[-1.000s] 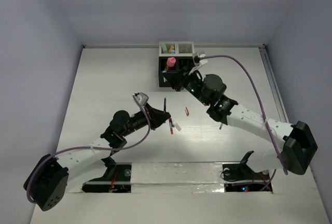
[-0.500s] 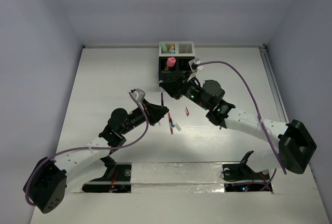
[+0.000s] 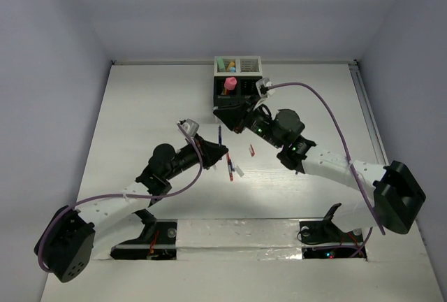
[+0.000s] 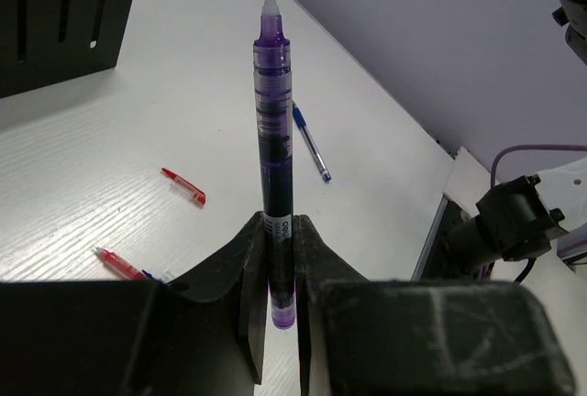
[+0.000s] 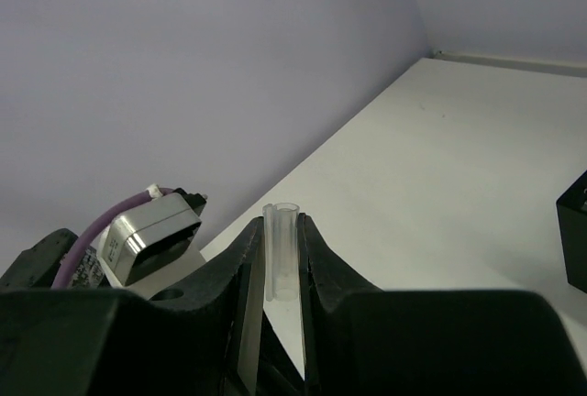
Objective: Sort the stationery into containers
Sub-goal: Close the pen cap on the pen.
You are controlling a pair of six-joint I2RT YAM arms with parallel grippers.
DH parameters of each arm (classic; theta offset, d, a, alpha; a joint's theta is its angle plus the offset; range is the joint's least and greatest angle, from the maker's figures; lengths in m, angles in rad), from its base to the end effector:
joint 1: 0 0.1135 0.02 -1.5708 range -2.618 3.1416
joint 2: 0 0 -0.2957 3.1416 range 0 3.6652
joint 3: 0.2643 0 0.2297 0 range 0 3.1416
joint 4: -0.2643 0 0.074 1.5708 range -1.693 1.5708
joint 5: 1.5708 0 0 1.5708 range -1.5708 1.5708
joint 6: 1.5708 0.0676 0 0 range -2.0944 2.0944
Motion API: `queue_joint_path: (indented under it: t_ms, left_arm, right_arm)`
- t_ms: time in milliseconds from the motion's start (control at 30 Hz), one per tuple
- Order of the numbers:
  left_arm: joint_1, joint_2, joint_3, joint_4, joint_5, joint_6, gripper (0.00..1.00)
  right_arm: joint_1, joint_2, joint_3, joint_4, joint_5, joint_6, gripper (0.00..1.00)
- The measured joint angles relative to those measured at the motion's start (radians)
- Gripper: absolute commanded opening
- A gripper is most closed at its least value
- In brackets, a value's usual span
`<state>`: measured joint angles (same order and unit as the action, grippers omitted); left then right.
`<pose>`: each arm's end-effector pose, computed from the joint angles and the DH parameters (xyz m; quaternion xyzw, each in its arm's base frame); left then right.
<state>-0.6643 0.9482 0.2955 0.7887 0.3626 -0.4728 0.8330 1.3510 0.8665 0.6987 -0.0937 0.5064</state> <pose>0.1396 -0.1398 0.2853 0.1971 0.6307 -0.4989 0.5607 0.2091 0.2394 0.3820 -0.1379 0.6125 0.5059 0.5916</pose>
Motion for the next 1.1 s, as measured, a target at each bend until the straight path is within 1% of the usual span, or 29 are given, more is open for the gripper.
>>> queue_joint_path:
  t_ms: [833, 1100]
  left_arm:
    - [0.0, -0.045, 0.0, -0.01, -0.039, -0.005, 0.0]
    - [-0.003, -0.083, 0.0, -0.068, -0.038, -0.054, 0.0]
  right_arm:
    - [0.0, 0.026, -0.035, 0.034, -0.019, 0.023, 0.0]
    - [0.029, 0.034, -0.146, 0.215, 0.005, 0.04, 0.0]
